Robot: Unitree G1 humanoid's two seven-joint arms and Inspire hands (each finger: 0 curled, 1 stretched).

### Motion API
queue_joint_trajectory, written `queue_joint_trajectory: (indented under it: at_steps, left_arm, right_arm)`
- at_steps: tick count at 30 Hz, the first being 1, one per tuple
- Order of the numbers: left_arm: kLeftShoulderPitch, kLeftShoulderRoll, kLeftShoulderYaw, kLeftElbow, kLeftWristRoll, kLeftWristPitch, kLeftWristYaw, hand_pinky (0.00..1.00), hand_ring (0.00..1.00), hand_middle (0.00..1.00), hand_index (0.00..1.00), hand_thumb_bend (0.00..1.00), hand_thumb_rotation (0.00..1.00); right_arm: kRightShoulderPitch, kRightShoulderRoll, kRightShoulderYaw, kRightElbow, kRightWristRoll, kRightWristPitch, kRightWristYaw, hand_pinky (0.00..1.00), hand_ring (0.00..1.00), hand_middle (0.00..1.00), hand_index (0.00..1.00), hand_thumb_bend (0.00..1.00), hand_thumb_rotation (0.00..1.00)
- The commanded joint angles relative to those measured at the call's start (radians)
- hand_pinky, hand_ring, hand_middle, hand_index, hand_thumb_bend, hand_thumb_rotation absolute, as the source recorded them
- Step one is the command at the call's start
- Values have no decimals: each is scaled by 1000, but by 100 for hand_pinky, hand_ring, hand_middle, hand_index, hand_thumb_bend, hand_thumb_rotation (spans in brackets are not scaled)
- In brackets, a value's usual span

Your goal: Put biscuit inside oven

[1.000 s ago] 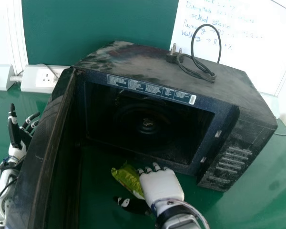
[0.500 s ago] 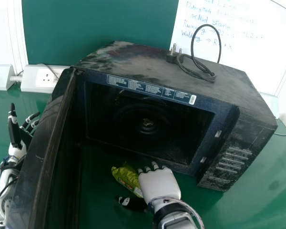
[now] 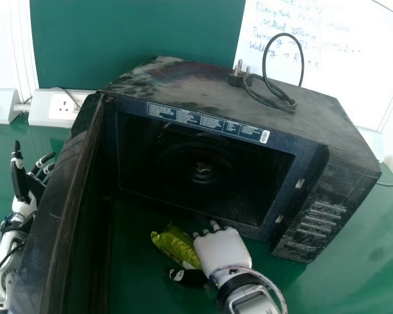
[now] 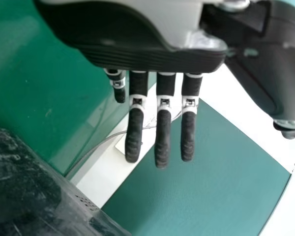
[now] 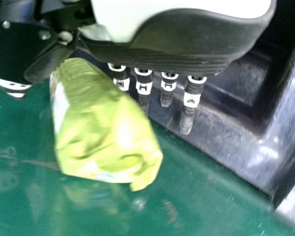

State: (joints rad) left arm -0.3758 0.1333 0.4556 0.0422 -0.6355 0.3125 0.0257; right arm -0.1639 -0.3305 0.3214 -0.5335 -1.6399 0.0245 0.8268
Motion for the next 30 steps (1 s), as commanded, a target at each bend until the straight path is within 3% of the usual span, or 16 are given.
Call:
queue_joint_trajectory:
  at_steps: [1, 4, 7, 10, 17, 24, 30]
  left_arm:
    - [-4, 3, 8, -8, -5, 8, 9, 24, 31, 42, 49, 52, 8]
    - [-4, 4, 5, -11, -2, 9, 14, 24, 31, 42, 49, 52, 8]
    - [-2, 8, 4, -9, -3, 7, 4, 24, 31, 42, 49, 52, 9]
    - [-3, 7, 6, -11, -7, 11, 7, 24, 32, 42, 49, 52, 8]
    - [0, 8, 5, -21, -7, 14, 12, 24, 32, 43, 49, 52, 8]
    - [0, 8, 5, -28, -12, 22, 11, 25, 32, 42, 49, 52, 8]
    - [-2, 0, 3, -35, -14, 24, 20, 24, 32, 42, 49, 52, 8]
  right_arm:
    - [-5, -24, -14, 7, 18, -13, -31, 77, 86, 91, 90, 90, 52]
    - [-7, -49, -20, 17, 27, -27, -66, 77, 85, 90, 90, 87, 49]
    - [-10, -57, -13, 32, 19, -31, -78, 77, 84, 90, 90, 72, 35]
    - [-14, -71, -8, 46, 23, -43, -84, 75, 84, 89, 89, 74, 31]
    - [-8, -88, 11, 56, 7, -55, -112, 73, 84, 88, 87, 62, 18]
    - [-24, -107, 45, 84, -22, -80, -106, 72, 82, 86, 86, 78, 28]
    - [-53, -98, 65, 127, -19, -85, -87, 68, 77, 82, 84, 77, 35]
